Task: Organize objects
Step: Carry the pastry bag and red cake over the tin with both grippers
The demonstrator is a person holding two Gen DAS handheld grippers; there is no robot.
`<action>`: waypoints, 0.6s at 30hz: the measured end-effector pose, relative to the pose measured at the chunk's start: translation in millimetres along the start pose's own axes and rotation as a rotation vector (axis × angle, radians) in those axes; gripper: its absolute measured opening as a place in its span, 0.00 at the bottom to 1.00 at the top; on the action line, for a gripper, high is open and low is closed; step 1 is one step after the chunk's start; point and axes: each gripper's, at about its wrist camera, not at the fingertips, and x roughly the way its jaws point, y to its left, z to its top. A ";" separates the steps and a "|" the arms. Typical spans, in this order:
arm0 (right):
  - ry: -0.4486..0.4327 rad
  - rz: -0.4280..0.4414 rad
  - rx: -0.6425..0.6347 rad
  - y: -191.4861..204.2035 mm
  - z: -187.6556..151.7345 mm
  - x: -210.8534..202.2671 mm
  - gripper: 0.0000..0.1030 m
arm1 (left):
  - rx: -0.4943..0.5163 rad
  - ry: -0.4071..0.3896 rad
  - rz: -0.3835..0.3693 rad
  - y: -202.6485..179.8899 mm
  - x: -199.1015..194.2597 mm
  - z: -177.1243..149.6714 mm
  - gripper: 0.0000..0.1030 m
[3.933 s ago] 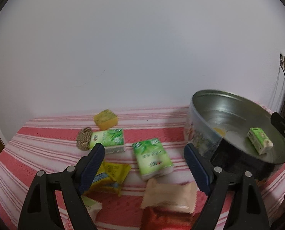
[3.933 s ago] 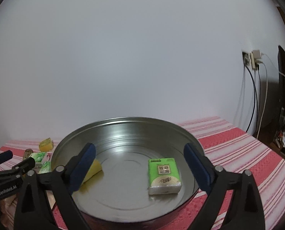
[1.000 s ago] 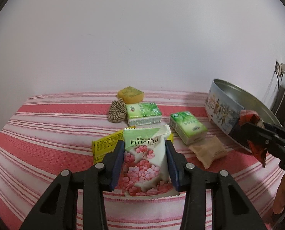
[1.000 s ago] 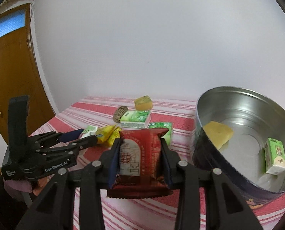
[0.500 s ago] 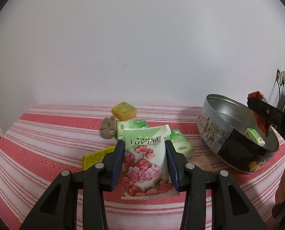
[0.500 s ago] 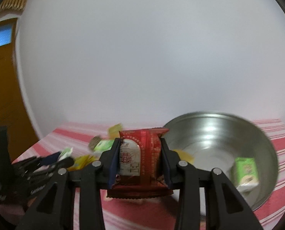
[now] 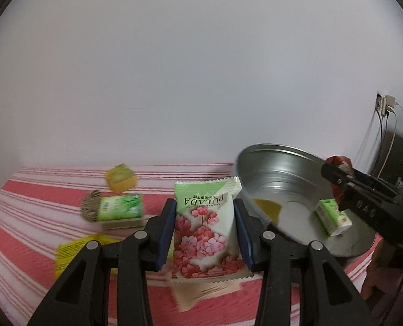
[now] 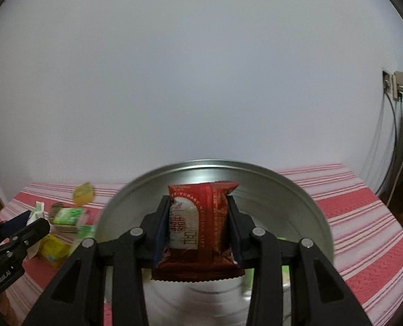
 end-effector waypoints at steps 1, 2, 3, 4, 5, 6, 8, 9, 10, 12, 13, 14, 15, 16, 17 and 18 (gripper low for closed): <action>0.002 -0.014 -0.005 -3.0 -0.7 0.5 0.38 | 0.002 -0.002 -0.002 -6.3 1.0 3.6 0.43; 0.003 -0.030 -0.013 -5.3 -0.6 1.5 0.38 | 0.007 -0.005 -0.008 -12.7 3.9 5.7 0.43; 0.003 -0.046 -0.021 -8.2 -0.3 2.3 0.38 | 0.012 -0.007 -0.014 -17.5 5.7 7.1 0.43; 0.001 -0.061 -0.027 -10.2 0.1 2.6 0.38 | 0.017 -0.010 -0.019 -22.9 7.8 8.9 0.43; -0.003 -0.081 -0.036 -13.6 1.0 2.8 0.38 | 0.022 -0.013 -0.022 -27.9 8.4 9.7 0.43; -0.004 -0.088 -0.038 -17.7 1.2 1.6 0.38 | 0.027 -0.013 -0.025 -31.5 10.2 10.9 0.43; -0.004 -0.096 -0.031 -24.0 2.4 1.7 0.38 | 0.036 -0.010 -0.030 -40.3 16.7 12.5 0.43; -0.003 -0.104 -0.031 -26.1 2.7 1.8 0.38 | 0.038 -0.008 -0.032 -43.8 19.4 13.1 0.43; -0.001 -0.117 -0.036 -28.9 3.1 2.5 0.38 | 0.040 -0.005 -0.036 -47.5 22.8 13.9 0.43; 0.003 -0.128 -0.043 -31.7 3.3 4.7 0.38 | 0.047 0.001 -0.042 -54.9 29.9 14.9 0.43; 0.007 -0.131 -0.043 -35.4 5.2 6.9 0.38 | 0.051 0.002 -0.043 -58.8 32.5 15.0 0.43; 0.011 -0.137 -0.043 -35.6 5.0 8.4 0.38 | 0.059 0.006 -0.044 -63.2 36.6 14.9 0.43; 0.015 -0.144 -0.045 -37.5 5.0 9.5 0.38 | 0.064 0.005 -0.040 -66.7 39.5 15.3 0.43; 0.018 -0.148 -0.045 -38.7 4.8 9.3 0.38 | 0.070 0.004 -0.037 -69.5 41.9 15.4 0.43; 0.023 -0.152 -0.045 -40.5 3.7 11.1 0.38 | 0.081 0.002 -0.030 -73.7 45.3 15.5 0.43; 0.026 -0.156 -0.045 -42.4 3.8 11.6 0.38 | 0.088 -0.001 -0.027 -76.2 46.8 15.2 0.43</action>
